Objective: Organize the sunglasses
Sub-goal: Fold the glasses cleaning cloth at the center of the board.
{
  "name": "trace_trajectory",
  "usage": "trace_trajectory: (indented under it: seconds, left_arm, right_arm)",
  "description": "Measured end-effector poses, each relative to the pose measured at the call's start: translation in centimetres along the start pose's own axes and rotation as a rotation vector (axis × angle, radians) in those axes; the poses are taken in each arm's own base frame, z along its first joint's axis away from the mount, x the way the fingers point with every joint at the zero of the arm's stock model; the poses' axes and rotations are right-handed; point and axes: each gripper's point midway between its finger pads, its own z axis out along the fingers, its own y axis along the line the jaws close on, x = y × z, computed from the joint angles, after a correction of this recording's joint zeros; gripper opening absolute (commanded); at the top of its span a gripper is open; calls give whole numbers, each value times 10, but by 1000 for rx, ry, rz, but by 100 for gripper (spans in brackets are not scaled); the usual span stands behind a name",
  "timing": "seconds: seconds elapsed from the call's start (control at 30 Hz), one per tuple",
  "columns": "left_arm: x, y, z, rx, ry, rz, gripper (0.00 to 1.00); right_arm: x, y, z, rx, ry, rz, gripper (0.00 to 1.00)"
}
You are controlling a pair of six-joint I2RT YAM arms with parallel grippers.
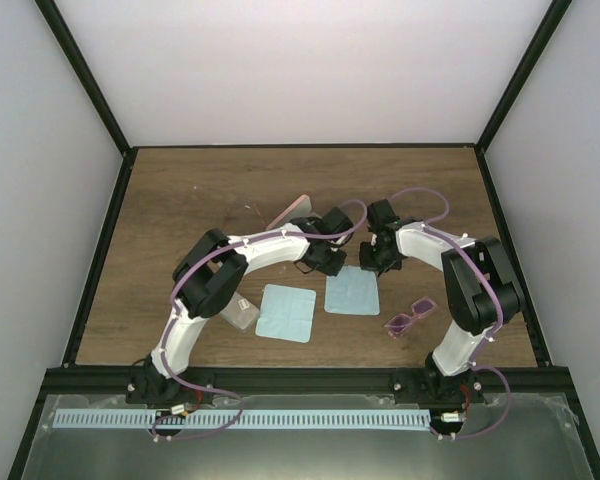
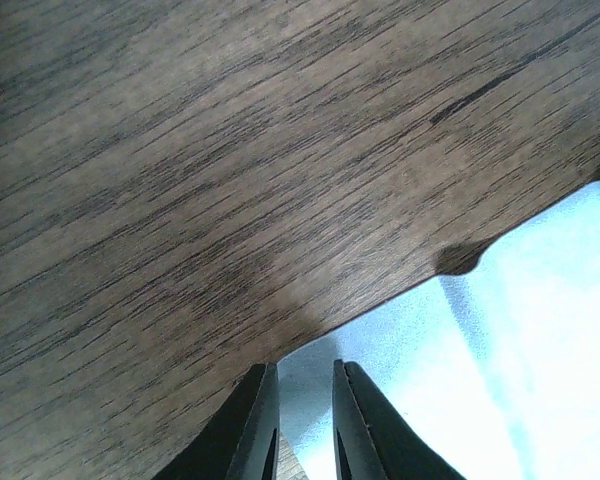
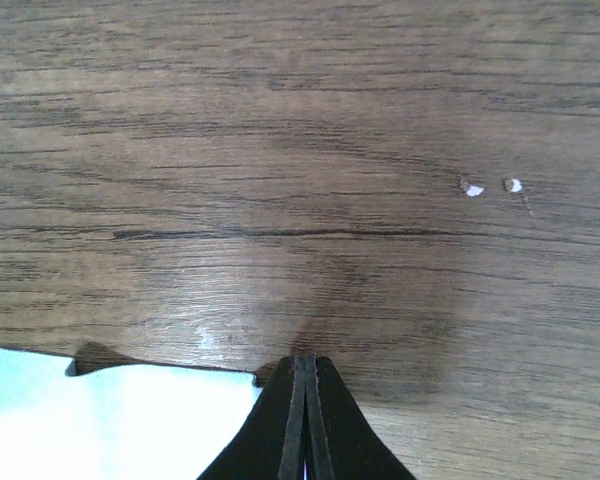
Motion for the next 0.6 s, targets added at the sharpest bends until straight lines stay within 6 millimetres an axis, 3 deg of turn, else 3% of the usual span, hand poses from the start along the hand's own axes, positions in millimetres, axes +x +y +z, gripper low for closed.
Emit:
trace_trajectory:
  seconds: [0.2, 0.6]
  left_arm:
    - [0, 2, 0, -9, -2, -2, 4]
    - [0, 2, 0, -11, 4, -3, 4]
  right_arm:
    - [0, 0, 0, -3, -2, 0, 1]
    - [-2, 4, 0, -21, -13, 0, 1]
